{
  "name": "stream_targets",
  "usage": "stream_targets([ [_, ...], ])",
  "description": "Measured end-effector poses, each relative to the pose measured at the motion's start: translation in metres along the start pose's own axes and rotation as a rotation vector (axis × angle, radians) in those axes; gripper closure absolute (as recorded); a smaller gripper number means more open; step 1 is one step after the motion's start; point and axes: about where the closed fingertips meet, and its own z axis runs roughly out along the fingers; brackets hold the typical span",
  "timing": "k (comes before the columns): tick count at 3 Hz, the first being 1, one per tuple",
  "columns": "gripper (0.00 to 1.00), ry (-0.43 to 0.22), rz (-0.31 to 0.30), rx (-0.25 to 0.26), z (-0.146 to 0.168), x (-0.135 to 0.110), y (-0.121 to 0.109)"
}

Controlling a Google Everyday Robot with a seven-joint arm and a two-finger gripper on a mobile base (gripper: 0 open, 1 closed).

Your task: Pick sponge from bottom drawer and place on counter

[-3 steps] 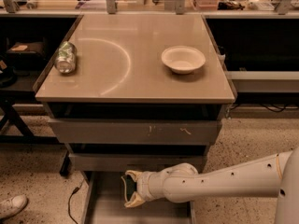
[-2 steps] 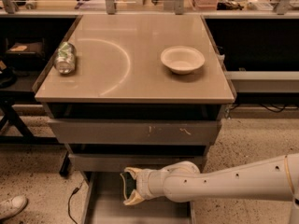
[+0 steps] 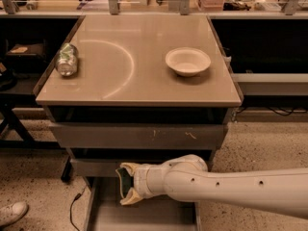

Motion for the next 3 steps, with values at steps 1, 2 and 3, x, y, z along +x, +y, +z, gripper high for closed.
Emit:
stream_targets([
  [1,1.00,-0.022,-0.087,0.011,-0.026,-0.041,-0.020],
  [2,1.00,-0.032,-0.127,0.000,-0.028,-0.051,-0.018],
  [3,1.00,-0.029,-0.146,0.023,-0.038,-0.058,-0.024],
])
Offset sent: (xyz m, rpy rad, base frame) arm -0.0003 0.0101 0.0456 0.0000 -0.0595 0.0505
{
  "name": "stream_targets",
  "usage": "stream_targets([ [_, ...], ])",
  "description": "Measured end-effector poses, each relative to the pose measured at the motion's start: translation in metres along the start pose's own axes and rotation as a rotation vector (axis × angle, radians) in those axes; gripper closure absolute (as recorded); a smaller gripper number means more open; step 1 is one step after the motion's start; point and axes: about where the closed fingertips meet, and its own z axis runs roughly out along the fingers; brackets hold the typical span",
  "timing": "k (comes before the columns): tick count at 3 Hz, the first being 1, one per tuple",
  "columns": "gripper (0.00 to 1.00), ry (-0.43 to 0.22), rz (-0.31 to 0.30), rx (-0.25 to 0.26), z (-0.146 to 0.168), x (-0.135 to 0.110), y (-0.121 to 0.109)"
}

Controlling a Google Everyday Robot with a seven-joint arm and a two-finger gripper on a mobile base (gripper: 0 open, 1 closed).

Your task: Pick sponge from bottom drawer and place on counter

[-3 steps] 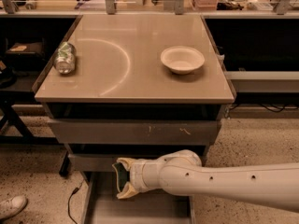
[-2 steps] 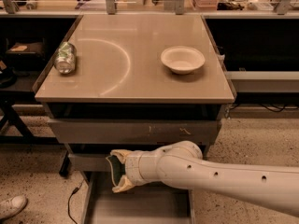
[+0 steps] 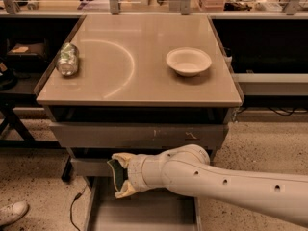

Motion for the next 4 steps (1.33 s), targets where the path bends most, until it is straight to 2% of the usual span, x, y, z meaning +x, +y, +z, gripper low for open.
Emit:
stream_targets([
  [2,1.00,0.038,-0.123,0.124,-0.062,-0.052,-0.050],
  [3,1.00,0.066,-0.195,0.173,-0.092,-0.073,-0.077],
  [4,1.00,0.093,-0.255,0.199,-0.118,-0.091,-0.103],
])
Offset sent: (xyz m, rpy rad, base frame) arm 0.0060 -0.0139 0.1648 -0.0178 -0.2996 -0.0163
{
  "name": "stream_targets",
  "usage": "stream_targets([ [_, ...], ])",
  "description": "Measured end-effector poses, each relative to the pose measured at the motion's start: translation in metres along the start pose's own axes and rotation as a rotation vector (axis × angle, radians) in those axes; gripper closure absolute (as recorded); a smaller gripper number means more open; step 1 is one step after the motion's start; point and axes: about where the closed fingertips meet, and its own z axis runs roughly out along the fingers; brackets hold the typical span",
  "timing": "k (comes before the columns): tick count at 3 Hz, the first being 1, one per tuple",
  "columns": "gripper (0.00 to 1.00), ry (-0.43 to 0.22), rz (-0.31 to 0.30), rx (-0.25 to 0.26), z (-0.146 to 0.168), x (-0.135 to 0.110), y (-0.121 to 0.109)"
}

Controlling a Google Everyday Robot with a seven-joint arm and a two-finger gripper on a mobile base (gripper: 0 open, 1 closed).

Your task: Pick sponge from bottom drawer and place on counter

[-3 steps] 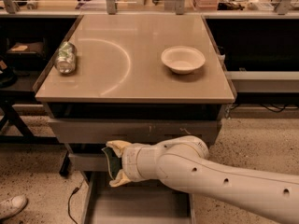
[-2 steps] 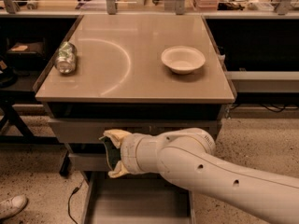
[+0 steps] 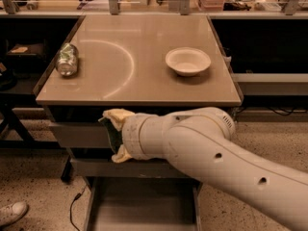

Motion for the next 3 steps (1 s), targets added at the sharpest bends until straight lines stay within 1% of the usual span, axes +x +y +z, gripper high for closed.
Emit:
stream_targets([
  [1,1.00,0.002,-0.031,0.002,-0.011,-0.001,-0.031],
  [2,1.00,-0.015,-0.029,-0.019,-0.008,0.010,-0.061],
  [3,1.00,-0.033,-0.023,-0.065,0.004,0.022,-0.089],
])
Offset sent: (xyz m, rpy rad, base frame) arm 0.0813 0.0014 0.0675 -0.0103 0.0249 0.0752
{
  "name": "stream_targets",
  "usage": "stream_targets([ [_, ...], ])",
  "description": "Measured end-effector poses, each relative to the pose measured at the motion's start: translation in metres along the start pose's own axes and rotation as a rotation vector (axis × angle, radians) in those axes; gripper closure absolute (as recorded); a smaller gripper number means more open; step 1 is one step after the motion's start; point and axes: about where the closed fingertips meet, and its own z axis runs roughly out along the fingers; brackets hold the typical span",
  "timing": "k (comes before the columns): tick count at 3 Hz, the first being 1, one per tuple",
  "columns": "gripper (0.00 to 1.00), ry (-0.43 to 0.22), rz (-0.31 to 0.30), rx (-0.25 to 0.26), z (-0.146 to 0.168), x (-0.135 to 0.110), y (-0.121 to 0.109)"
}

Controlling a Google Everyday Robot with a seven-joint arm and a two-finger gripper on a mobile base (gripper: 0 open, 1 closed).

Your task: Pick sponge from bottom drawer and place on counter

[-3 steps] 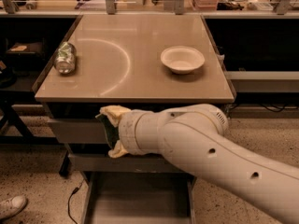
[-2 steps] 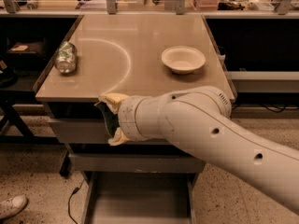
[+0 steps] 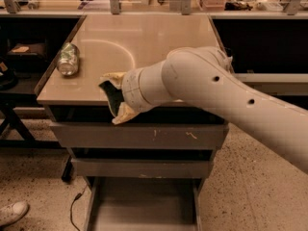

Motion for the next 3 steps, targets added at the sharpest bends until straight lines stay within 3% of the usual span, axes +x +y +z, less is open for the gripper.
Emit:
stream_targets([
  [3,1.00,-0.049,0.019,-0.196,0.033,0.028,-0.068],
])
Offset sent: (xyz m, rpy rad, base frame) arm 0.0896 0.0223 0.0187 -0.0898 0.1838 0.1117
